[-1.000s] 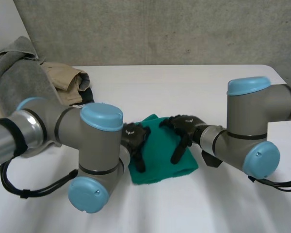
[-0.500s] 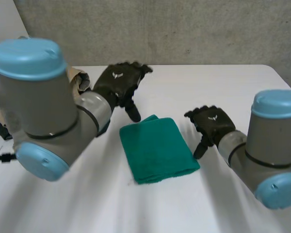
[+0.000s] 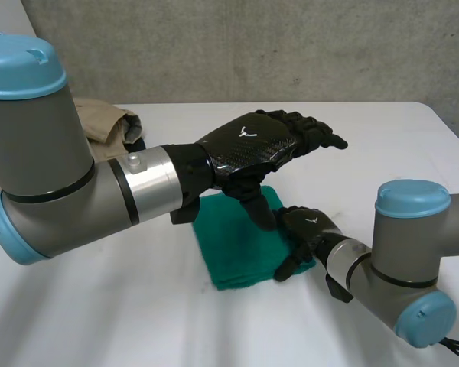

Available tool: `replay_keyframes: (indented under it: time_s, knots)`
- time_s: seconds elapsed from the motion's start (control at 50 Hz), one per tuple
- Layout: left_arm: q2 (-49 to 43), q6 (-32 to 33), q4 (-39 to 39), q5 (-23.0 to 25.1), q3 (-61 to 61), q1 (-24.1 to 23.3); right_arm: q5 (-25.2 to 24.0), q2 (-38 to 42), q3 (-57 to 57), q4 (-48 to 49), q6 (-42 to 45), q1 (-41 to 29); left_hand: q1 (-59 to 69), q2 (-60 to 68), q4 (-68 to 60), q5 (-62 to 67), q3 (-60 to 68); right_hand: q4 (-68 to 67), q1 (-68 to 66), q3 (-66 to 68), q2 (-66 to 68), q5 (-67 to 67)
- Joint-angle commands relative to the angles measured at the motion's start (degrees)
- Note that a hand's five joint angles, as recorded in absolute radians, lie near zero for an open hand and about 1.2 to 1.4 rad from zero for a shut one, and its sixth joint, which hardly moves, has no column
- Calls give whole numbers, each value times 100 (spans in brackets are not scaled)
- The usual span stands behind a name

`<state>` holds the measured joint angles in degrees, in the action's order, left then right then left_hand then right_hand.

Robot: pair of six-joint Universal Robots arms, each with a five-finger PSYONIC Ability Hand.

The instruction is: Fold the laundry.

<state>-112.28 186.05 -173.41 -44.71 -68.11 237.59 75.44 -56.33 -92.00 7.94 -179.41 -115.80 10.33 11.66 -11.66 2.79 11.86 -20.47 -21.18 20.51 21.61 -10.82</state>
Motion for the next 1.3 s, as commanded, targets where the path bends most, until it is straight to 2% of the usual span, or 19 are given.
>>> replay_keyframes:
  time_s: [0.02,0.18,0.32,0.4,0.52,0.56,0.58,0.66,0.7,0.72,0.74,0.76,0.94,1.12,1.18,1.2,1.26,1.28,1.3]
  knots:
    - [4,-7,-17,-38,-35,-2,287,202,226,277,47,-13,-33,-166,166,-279,-186,-5953,-5882,5949,5839,-5918]
    - [4,-16,-35,-47,-18,-2,718,263,630,735,319,75,-33,-166,166,-279,-186,-5953,-5882,5949,5839,-5918]
    - [48,-34,-35,-56,35,-20,964,737,1772,665,390,1173,-33,-166,166,-279,-186,-5953,-5882,5949,5839,-5918]
    - [118,-43,-52,-56,79,-46,1122,1273,2834,384,495,1727,-33,-166,166,-279,-186,-5953,-5882,5949,5839,-5918]
    - [136,-95,-52,-56,193,-178,1491,2670,5189,-318,706,2491,-33,-166,166,-279,-186,-5953,-5882,5949,5839,-5918]
    - [136,-139,-52,-73,219,-204,1500,3030,5866,-626,794,2754,-33,-166,166,-279,-186,-5953,-5882,5949,5839,-5918]
    - [136,-157,-52,-91,228,-222,1500,3458,6600,-940,872,2991,-33,-166,166,-279,-186,-5953,-5882,5949,5839,-5918]
    - [83,-192,-52,-179,228,-257,1369,4478,8438,-1723,1040,3274,-33,-166,166,-279,-186,-5953,-5882,5949,5839,-5918]
    - [66,-183,-52,-223,220,-275,1307,4666,8707,-1822,1049,3336,-33,-166,166,-279,-186,-5953,-5882,5949,5839,-5918]
    - [65,-183,-52,-240,219,-283,1298,4666,8682,-1814,1049,3371,-33,-166,166,-279,-186,-5293,-5222,5289,5179,-5258]
    - [57,-192,-52,-258,219,-292,1307,4649,8603,-1788,1066,3476,-33,-166,166,-279,-186,676,747,-680,-789,710]
    - [31,-183,-52,-258,219,-301,1316,4649,8576,-1787,1075,3529,-33,-166,166,-279,-186,1047,1118,-1051,-1161,1082]
    - [-5,-192,-61,-293,343,-310,1430,4430,8594,-1796,1163,3898,-33,-166,166,-279,-186,1047,1118,-1051,-1161,1082]
    - [48,-201,-61,-565,343,-345,1421,3517,7647,-1805,2130,3837,-33,-166,166,-279,-186,1047,1118,-1051,-1161,1082]
    - [65,-201,-87,-968,369,-327,1325,3174,7049,-1647,2034,3828,-33,-166,166,-279,-186,1047,1118,-1051,-1161,1082]
    - [65,-201,-113,-1109,378,-319,1211,2816,6542,-1420,1964,3785,-33,-166,166,-279,-186,1047,1118,-1051,-1161,1082]
    - [65,-201,-359,-1785,422,-275,965,2015,5591,-867,1945,3583,-33,-166,166,-279,-186,1047,1118,-1051,-1161,1082]
    - [74,-192,-438,-1996,422,-266,808,1490,4883,-377,1937,3452,-33,-166,166,-279,-186,1047,1118,-1051,-1161,1082]
    - [100,-175,-622,-2398,430,-205,728,1180,4432,-59,1937,3389,-33,-166,166,-279,-186,1047,1118,-1051,-1161,1082]
